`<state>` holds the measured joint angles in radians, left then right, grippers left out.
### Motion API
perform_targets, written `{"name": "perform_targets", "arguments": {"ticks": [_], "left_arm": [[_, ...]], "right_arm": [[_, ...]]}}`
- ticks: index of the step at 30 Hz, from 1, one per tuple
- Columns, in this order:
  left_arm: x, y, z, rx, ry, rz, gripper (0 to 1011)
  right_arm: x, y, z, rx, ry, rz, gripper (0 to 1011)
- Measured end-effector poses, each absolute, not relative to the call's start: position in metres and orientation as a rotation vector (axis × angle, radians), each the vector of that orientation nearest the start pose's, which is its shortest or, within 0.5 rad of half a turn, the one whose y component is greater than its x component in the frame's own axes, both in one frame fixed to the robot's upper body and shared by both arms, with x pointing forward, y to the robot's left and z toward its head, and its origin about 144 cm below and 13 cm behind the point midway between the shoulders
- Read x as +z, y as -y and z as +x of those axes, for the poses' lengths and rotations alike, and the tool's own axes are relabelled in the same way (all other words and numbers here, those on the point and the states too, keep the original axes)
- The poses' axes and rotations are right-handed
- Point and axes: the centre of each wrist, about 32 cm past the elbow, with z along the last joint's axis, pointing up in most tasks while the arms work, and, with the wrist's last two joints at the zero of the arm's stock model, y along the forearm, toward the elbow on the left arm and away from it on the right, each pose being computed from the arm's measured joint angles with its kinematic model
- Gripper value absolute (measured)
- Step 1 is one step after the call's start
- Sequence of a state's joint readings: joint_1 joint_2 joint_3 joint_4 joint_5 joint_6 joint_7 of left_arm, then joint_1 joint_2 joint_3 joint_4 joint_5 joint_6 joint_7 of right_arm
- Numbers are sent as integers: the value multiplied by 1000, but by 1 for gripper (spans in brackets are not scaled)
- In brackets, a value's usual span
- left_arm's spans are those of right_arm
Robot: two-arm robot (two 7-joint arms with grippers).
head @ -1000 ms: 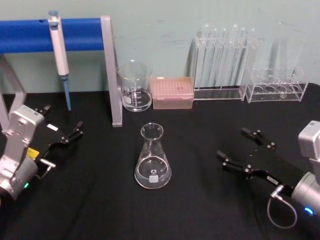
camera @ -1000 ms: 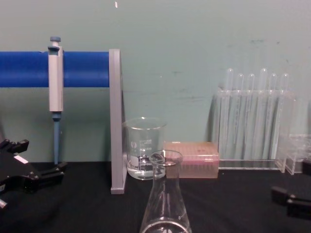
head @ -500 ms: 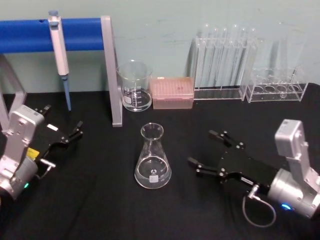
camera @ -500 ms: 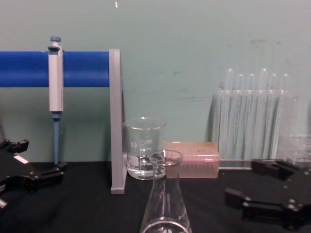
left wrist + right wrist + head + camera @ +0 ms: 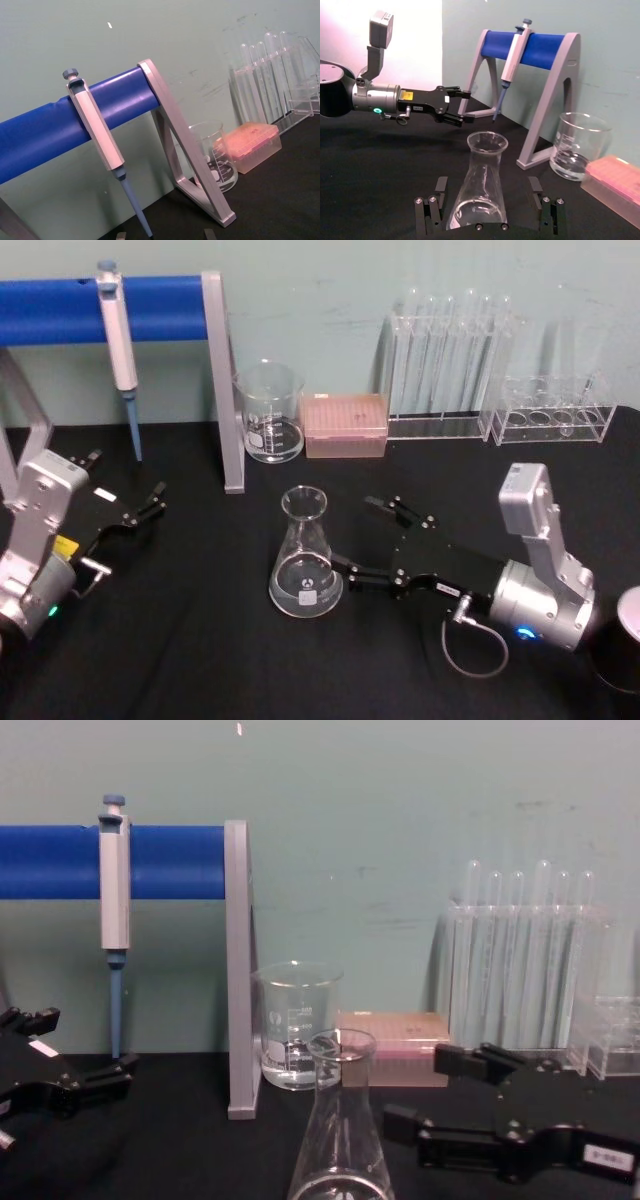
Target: Grasp the erlenmeyer flask with one hand, shake it three times, then place it back.
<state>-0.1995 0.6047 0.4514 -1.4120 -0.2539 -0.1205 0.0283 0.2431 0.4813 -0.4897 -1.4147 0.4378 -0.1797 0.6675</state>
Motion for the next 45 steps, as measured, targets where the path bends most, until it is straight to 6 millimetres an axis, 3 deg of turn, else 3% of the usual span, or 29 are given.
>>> {"name": "perform_targets", "arguments": {"ticks": [20, 45], "left_arm": [[1140, -310, 489, 1248, 285, 304, 1001], [1140, -310, 489, 1248, 285, 305, 1001]], "right_arm": [[1139, 229, 540, -458, 72, -34, 1003], [1137, 215, 557, -428, 58, -28, 1003]]}}
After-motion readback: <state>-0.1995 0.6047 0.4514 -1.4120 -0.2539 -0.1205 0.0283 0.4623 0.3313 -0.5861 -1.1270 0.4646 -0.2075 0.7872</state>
